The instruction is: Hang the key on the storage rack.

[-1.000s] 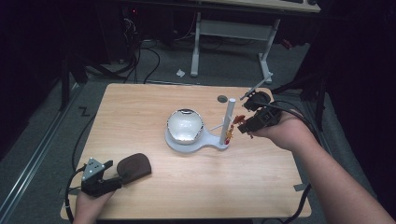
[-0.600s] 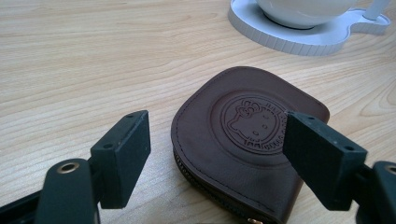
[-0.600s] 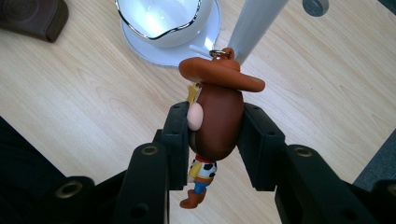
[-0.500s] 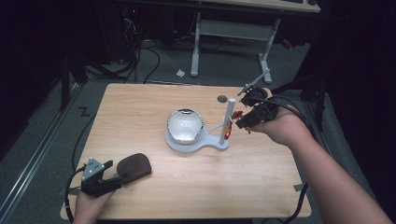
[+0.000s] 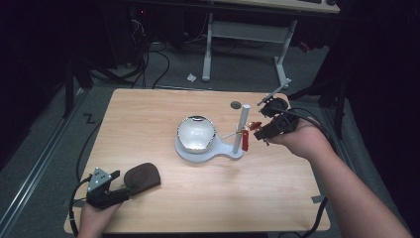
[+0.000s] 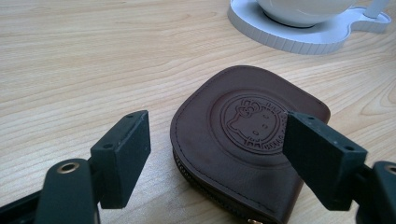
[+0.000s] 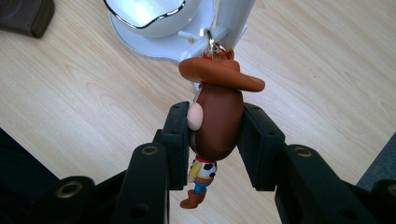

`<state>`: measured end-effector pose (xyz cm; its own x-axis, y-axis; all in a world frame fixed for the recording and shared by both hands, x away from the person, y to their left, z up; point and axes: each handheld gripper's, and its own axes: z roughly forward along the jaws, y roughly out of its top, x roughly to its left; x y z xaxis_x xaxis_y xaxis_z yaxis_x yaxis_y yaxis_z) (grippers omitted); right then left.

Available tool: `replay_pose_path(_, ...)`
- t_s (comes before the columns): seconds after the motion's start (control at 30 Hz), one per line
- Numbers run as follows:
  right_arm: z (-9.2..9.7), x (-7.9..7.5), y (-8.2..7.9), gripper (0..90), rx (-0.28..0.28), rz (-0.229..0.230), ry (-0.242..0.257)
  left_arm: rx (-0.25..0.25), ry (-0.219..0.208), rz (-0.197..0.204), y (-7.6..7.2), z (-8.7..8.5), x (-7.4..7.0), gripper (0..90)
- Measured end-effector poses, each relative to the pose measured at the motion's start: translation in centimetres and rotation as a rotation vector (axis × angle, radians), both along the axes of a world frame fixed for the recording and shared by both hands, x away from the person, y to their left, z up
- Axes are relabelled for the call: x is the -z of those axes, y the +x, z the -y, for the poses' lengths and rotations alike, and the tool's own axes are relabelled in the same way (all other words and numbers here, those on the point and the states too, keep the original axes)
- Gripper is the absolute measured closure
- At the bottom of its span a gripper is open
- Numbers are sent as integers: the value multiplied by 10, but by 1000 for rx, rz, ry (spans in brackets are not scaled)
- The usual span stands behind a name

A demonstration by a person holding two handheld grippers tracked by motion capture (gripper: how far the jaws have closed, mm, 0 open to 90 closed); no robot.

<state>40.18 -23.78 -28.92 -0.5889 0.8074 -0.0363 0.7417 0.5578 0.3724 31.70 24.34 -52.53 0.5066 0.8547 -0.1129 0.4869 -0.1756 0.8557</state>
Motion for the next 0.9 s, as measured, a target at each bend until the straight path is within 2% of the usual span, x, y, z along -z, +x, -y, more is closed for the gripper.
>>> replay_pose_path(0.33, 10, 22, 0, 653, 16, -23, 26, 1, 4, -1, 0, 0, 0, 236)
replay_pose_path(0.57, 10, 43, 0, 653, 29, -49, 45, 3, 6, -1, 0, 1, 0, 236)
replay_pose_path(0.6, 10, 49, 0, 652, 31, -57, 54, 2, 5, -2, 0, 1, 1, 236)
replay_pose_path(0.9, 13, 66, 4, 652, 34, -55, 72, 5, 7, -4, 0, 1, 1, 236)
